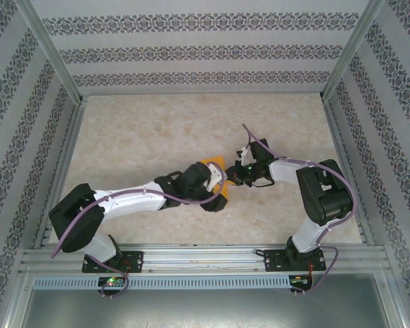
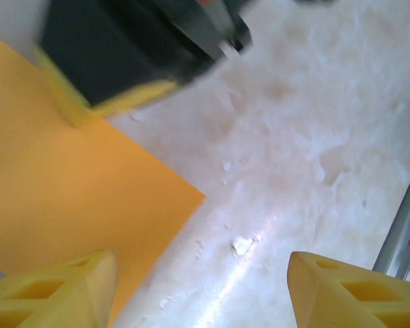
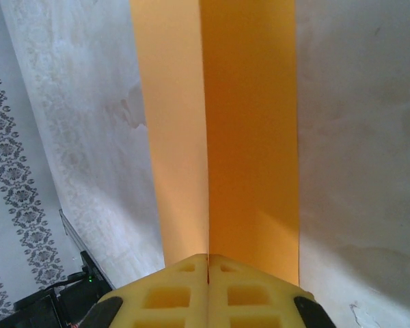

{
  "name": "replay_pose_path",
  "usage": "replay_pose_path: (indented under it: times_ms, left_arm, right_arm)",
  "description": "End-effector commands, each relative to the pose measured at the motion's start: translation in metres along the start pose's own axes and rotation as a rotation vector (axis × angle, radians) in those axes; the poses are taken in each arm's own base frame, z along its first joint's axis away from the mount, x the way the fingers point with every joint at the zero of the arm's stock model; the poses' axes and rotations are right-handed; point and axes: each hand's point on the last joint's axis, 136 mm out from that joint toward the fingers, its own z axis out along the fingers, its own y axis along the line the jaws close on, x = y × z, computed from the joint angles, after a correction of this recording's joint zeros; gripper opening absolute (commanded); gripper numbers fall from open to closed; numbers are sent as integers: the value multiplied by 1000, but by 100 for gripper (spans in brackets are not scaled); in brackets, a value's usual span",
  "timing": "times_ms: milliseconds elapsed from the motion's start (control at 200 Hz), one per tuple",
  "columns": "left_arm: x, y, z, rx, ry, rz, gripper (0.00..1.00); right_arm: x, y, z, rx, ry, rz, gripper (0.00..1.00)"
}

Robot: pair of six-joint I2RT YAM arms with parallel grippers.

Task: Fold a paper plane with a square sheet of paper (fold left side to right side)
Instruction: Fold the triangle a second time at the center of the table.

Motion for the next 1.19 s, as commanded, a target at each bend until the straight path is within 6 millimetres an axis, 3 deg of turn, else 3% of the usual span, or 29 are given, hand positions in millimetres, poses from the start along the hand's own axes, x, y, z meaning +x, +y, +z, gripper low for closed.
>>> replay_pose_path:
  times_ms: [0,250,430,545,630,794,909,1054,1189]
  left_arm:
    - [5,2,11,-146,63,146,69]
    - [2,14,32,-363,142,238,74]
    - [2,24,36,-448,173,265,71]
    - [5,24,39,-444,191,271,59]
    - [6,19,40,-414,187,264,44]
    - [4,12,37,-370,162,238,15]
    - [3,11,34,-345,145,200,2]
    - [2,14,29,-298,120,114,0]
    - [-3,14,24,-206,76,-3,0]
  right_arm:
    - [-4,11,-7,-20,-6,9,0]
    - [-4,10,-8,-17,-15,14,0]
    - [-4,11,-9,-17,-18,14,0]
    - [-4,9,-9,-13,-19,15,0]
    - [-5,9,-9,-10,-22,15,0]
    - [-9,12,-10,-11,-32,5,7]
    - [-14,17,-14,-14,-49,-12,12]
    - [-22,25,-27,-21,-95,-45,21]
    - [-27,19,-48,21,-175,-78,33]
